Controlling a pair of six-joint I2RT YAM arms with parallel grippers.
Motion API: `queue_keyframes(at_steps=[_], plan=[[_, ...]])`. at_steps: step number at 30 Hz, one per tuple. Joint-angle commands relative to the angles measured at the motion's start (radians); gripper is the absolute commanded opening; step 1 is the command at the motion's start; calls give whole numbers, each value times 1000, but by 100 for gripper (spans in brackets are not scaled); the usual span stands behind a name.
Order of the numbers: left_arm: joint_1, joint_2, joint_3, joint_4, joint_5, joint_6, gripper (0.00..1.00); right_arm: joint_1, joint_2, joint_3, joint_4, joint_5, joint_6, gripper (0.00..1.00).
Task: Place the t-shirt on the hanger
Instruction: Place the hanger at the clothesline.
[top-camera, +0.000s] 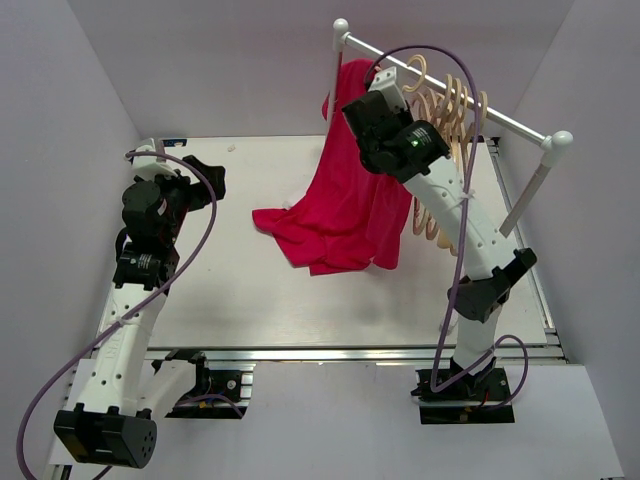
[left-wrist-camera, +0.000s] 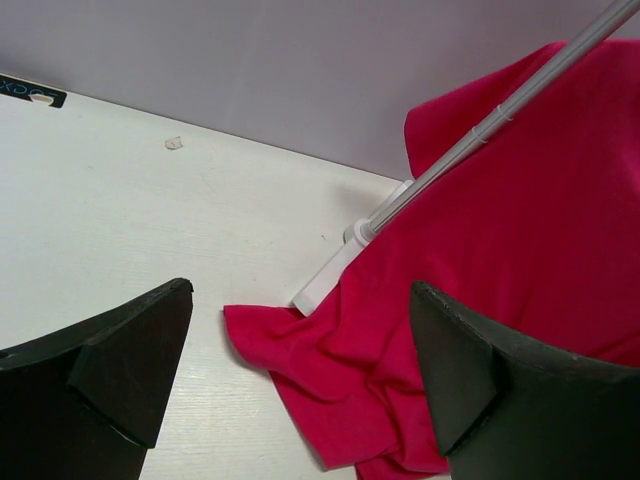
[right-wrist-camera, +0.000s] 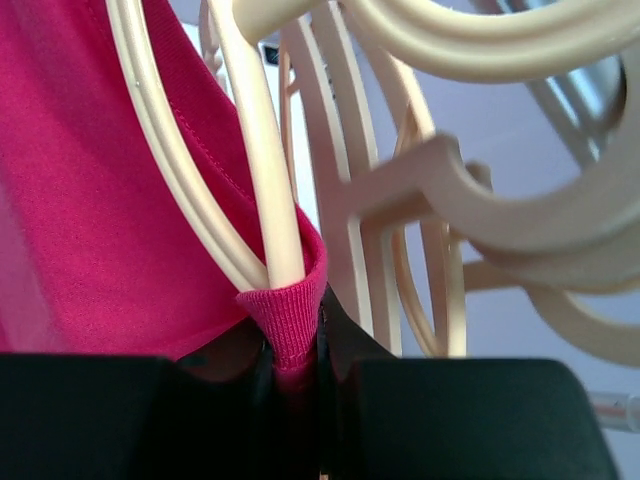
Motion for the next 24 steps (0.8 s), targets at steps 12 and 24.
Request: queue_keyframes(at_steps=[12, 24], plan=[[4, 15, -40, 24, -2, 24, 98, -6, -42, -503, 2458, 555, -1928, 0], [2, 11, -55, 27, -54, 44, 98, -2, 125, -398, 2381, 572, -1880, 0]])
